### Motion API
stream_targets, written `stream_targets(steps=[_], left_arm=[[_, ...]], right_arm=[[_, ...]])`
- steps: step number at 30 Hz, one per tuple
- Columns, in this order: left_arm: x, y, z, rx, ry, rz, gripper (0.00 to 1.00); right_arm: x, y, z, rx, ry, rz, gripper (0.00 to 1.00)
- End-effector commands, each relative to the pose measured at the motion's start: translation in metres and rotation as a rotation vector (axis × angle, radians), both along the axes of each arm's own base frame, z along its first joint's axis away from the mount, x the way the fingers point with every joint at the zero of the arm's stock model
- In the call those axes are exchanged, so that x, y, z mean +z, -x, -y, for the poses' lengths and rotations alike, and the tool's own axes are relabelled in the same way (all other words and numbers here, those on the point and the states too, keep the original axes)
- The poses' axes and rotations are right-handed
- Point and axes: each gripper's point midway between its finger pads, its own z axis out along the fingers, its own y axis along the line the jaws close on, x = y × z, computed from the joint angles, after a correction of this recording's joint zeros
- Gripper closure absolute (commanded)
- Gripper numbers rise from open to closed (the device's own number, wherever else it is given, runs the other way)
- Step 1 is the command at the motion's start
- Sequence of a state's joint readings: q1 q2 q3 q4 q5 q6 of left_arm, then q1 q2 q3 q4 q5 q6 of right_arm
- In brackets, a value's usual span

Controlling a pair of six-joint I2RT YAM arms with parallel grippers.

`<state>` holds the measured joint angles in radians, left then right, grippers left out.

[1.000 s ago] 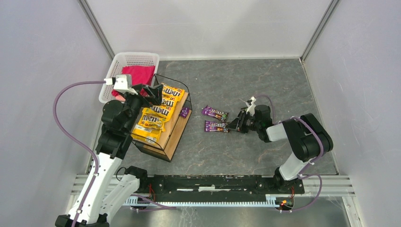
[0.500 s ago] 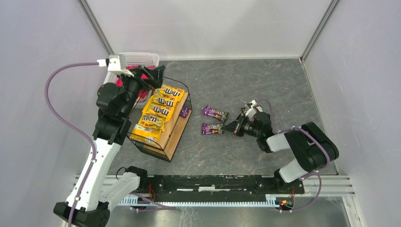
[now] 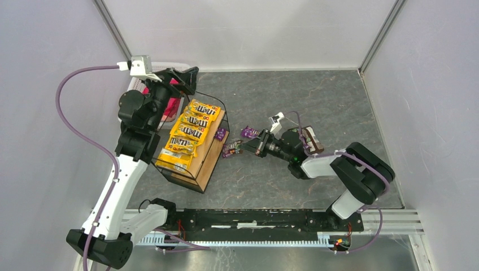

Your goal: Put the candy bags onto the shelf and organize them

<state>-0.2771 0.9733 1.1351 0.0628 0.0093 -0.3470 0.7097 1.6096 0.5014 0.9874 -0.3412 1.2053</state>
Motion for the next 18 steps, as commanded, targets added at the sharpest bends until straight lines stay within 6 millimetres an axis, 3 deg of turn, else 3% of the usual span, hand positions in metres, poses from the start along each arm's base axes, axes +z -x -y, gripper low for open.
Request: stream_targets(steps=[1, 6, 11, 18], left_arm=[[0.007, 0.007, -0.005, 0.016, -0.019, 0.057, 0.0], [0.003, 0.011, -0.009, 0.025, -0.023, 0.058, 0.0], [0.0, 0.012, -0.01, 0.026, -0.021, 0.062, 0.0], [-0.005, 0.007, -0.012, -0.005, 0.032, 0.044, 0.0]], right_arm=[[0.047, -0.021, -0.023, -0.057, -0.147, 0.072, 1.0], [0.04, -0.028, -0.055, -0.07, -0.199, 0.023, 1.0], [0.011, -0.033, -0.083, -0.098, -0.181, -0.024, 1.0], [-0.044, -0.041, -0.081, -0.24, -0.001, -0.052, 1.0]])
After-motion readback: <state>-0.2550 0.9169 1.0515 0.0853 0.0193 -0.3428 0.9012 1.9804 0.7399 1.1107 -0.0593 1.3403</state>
